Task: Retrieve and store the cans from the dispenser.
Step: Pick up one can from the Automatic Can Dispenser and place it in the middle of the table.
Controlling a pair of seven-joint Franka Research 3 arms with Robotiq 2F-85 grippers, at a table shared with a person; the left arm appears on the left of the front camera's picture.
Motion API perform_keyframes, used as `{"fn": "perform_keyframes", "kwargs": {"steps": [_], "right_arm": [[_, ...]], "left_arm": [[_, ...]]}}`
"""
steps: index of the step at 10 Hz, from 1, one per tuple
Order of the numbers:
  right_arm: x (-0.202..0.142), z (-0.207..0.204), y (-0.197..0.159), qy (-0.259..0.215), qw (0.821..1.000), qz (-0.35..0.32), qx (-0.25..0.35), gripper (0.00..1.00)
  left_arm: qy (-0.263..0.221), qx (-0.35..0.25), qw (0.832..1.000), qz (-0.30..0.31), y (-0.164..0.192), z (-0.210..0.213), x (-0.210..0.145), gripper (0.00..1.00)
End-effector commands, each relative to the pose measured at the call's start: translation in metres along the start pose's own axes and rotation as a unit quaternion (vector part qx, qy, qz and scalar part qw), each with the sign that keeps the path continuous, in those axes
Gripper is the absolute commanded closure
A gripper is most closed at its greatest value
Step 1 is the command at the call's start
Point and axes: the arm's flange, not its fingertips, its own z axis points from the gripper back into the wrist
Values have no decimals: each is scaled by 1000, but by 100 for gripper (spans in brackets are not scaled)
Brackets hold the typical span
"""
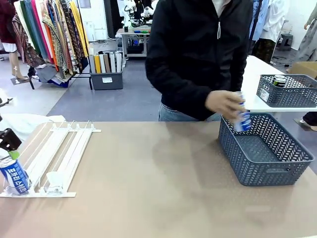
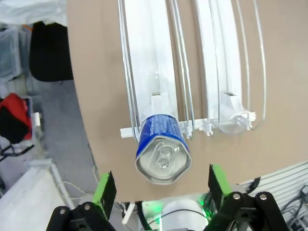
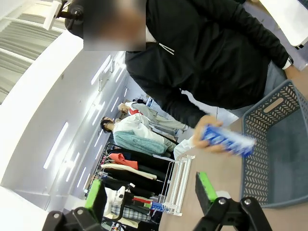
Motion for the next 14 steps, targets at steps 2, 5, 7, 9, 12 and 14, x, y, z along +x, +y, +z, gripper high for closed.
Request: {"fn": "perform_keyframes", "kwargs": {"steps": [2,5,7,9,12,14], "right_arm": [[3,-2,3,-10,1000,2,14,0],[3,-2,3,-10,1000,2,14,0],[3,-2,3,-10,1000,2,14,0],[3,-2,3,-10,1000,2,14,0],[3,-2,3,-10,1000,2,14,0],[3,-2,3,-10,1000,2,14,0]], "left_arm": [[20,-29,999,20,1,-32,5,0],[40,-30,998,31,3,-49,11,0],[49,-36,998,25,1,-51,12,0],[80,-29,996,32,1,-57,12,0],[69,-14,997,38,2,-59,14,87],[61,-9,997,35,3,-61,15,100]]}}
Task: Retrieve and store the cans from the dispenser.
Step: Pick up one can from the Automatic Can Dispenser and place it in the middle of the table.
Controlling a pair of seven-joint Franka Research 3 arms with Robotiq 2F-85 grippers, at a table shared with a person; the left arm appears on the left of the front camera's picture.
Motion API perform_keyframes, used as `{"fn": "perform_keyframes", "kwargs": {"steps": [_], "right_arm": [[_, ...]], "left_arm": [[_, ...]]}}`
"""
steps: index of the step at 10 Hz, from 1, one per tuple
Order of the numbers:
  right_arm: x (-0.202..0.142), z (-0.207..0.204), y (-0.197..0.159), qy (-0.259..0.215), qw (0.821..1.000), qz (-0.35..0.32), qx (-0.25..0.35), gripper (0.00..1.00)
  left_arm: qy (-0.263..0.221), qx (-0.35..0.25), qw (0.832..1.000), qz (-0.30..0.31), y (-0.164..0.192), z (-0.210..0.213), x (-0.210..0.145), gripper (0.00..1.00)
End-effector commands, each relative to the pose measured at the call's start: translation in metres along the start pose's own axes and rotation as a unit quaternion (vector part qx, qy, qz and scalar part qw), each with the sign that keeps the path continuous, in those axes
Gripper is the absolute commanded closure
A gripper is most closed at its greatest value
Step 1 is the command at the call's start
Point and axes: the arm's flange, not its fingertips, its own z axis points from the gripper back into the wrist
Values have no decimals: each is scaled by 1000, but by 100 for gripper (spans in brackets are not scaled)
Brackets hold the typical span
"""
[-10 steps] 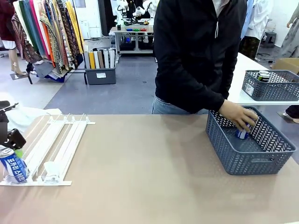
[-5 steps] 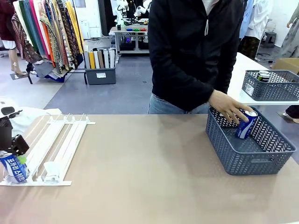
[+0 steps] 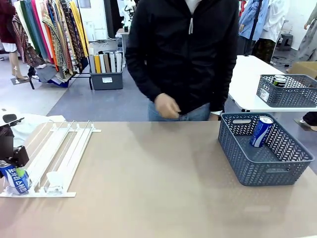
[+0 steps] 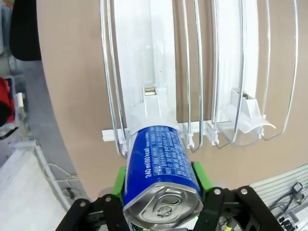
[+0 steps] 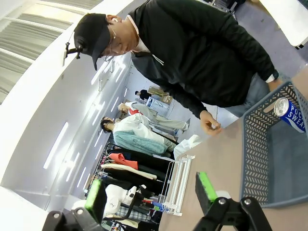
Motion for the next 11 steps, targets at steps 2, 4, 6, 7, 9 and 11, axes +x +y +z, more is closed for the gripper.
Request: {"fn": "perform_keyframes", "kwargs": {"steps": [2,4,6,7,9,11], "right_arm": [[3,-2,3,-10,1000,2,14,0],[3,-2,3,-10,1000,2,14,0],[3,-2,3,-10,1000,2,14,0],[3,-2,3,-10,1000,2,14,0],[3,-2,3,-10,1000,2,14,0],[3,-2,3,-10,1000,2,14,0]], "left_arm": [[-9,13,1000,10,-1,-2,1,100],[-11,17,1000,11,0,-1,1,100],[-30,22,999,8,2,12,-5,100],[-57,31,998,-3,-1,35,-15,100],[-99,51,994,-9,-6,99,-32,100],[-150,40,987,-43,-13,161,-46,100]]}}
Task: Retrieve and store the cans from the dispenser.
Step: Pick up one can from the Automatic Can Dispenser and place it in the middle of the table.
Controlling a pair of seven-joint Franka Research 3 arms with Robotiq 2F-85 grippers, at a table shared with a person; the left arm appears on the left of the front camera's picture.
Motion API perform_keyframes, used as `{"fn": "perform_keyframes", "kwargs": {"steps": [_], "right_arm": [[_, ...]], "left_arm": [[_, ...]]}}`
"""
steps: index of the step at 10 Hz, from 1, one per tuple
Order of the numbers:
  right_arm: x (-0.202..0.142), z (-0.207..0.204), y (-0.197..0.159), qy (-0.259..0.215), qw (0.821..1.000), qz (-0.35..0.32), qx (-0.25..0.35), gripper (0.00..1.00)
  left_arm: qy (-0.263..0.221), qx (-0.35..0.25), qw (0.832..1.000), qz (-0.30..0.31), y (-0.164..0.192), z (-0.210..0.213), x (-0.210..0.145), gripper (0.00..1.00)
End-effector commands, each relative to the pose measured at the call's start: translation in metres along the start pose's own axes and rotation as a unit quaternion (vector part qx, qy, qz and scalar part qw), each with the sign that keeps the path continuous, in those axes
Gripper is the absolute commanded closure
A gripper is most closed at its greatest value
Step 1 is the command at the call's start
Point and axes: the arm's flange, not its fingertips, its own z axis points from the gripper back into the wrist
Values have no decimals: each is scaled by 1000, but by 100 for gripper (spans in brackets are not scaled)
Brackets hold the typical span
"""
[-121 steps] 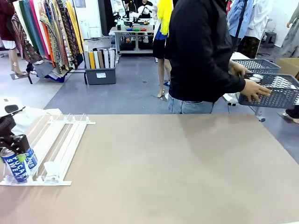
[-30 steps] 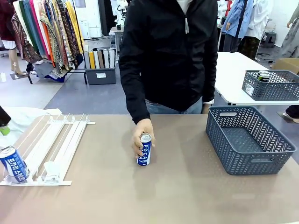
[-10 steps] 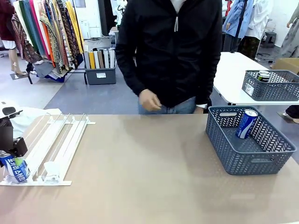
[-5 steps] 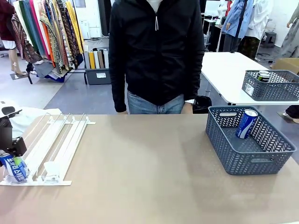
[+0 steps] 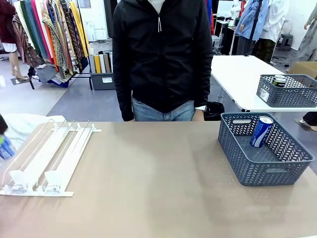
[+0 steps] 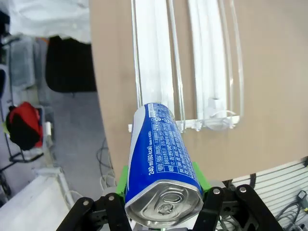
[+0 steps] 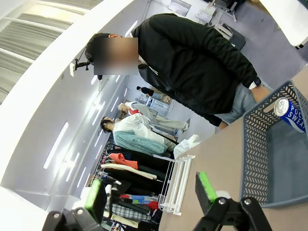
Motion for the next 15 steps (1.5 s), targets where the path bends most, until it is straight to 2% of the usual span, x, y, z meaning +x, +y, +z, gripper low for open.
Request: {"fn": "perform_keyframes", "kwargs": {"steps": [1,4,5,11,12,13,14,15], "right_arm": [[3,-2,3,-11,1000,3,14,0],[3,-2,3,-11,1000,3,14,0],[3,-2,3,-11,1000,3,14,0],[3,-2,3,-11,1000,3,14,0],[3,-2,3,-11,1000,3,14,0],[3,-2,3,-11,1000,3,14,0],[3,-2,3,-11,1000,3,14,0],[3,-2,3,-11,1000,3,14,0]], "left_arm": [[-34,6,999,-12,2,37,10,100],[-67,-58,996,-4,4,67,11,100],[-55,-6,998,-6,-2,67,7,100],[-52,-16,999,-5,-2,63,8,100],[2,-27,1000,0,-25,63,16,100],[25,-52,998,-19,-66,68,29,100],[10,-79,996,-30,-114,65,46,100],[-2,-82,995,-49,-179,48,67,100]]}}
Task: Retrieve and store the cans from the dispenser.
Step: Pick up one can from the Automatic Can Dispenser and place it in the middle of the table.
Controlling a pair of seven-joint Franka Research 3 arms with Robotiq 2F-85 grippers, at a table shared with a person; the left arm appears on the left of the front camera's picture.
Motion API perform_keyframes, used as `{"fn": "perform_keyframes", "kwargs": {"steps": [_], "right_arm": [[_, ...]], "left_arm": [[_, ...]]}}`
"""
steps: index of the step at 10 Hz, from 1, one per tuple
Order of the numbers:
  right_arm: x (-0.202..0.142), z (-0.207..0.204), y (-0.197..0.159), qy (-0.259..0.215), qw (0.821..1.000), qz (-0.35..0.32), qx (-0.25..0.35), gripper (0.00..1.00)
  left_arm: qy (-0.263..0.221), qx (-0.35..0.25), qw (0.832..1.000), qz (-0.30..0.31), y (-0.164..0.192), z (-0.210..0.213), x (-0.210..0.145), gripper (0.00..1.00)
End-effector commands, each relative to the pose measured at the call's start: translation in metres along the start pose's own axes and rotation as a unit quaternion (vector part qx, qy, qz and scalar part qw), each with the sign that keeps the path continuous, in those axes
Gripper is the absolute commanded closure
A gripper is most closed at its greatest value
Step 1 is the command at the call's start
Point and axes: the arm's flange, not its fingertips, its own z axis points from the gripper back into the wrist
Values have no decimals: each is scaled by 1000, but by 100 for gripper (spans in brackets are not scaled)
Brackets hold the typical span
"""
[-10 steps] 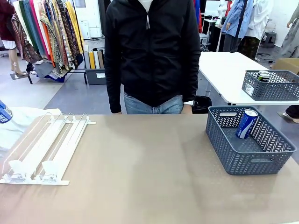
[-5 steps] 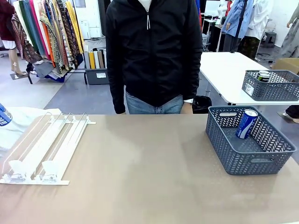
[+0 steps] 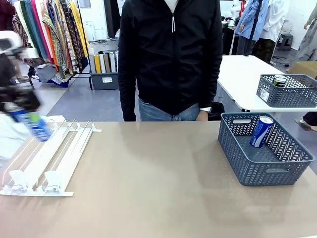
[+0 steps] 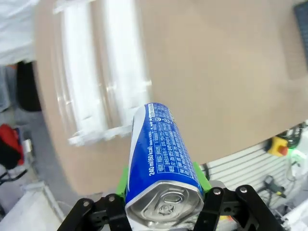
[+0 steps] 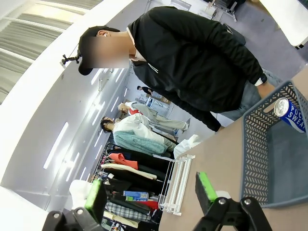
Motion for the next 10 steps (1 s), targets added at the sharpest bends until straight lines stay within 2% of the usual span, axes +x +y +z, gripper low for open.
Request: {"fn": "perform_keyframes", "kwargs": {"steps": [1,2,3,4,5,7,9,10], "right_arm": [[3,-2,3,-11,1000,2,14,0],[3,-2,3,-11,1000,2,14,0],[3,-2,3,-11,1000,2,14,0],[3,-2,3,-11,1000,2,14,0],[3,-2,3,-11,1000,2,14,0],[3,-2,3,-11,1000,2,14,0],[3,-2,3,-11,1000,2,14,0],[3,-2,3,-11,1000,2,14,0]], "left_arm": [[-7,-5,998,-60,-98,-35,58,100],[1,-21,992,-122,-151,-64,75,100],[4,8,986,-169,-198,-89,87,100],[14,-1,975,-220,-238,-114,97,100],[17,-18,971,-239,-258,-138,106,100],[61,-23,965,-256,-273,-189,110,100],[89,31,960,-265,-277,-227,106,100],[89,28,955,-283,-275,-231,104,100]]}}
